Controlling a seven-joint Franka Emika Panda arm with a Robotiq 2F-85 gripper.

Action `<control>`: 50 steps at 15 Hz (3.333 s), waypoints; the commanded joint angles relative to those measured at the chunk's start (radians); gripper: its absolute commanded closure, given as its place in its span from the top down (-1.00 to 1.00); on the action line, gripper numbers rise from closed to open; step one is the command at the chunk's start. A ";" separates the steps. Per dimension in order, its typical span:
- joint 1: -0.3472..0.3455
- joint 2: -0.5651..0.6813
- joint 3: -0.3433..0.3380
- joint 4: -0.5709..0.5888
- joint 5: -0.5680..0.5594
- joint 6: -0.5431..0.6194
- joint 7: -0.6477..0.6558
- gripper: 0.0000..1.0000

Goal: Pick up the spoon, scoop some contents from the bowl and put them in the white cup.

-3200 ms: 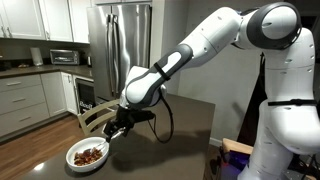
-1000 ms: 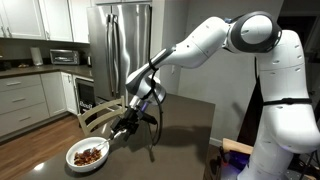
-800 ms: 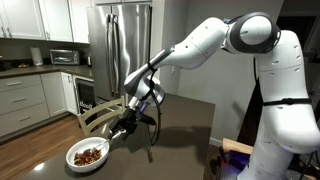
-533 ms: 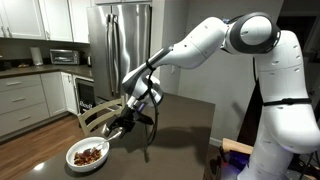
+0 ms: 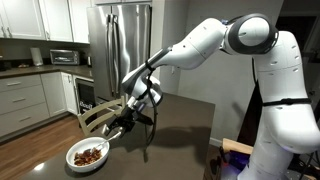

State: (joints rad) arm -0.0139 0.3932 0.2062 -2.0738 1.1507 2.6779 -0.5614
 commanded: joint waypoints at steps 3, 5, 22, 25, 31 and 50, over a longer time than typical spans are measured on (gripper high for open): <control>-0.048 -0.011 0.006 0.009 0.081 -0.041 -0.029 1.00; -0.071 -0.015 0.012 0.013 0.121 -0.059 -0.042 1.00; 0.028 -0.019 -0.099 0.006 0.390 -0.208 -0.059 1.00; 0.051 -0.023 -0.102 -0.004 0.383 -0.203 -0.050 1.00; 0.085 -0.039 -0.120 -0.036 0.379 -0.148 -0.054 1.00; 0.094 -0.112 -0.069 -0.115 0.575 0.000 -0.093 1.00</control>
State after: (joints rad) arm 0.0726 0.3130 0.1282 -2.1568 1.6598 2.6477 -0.6053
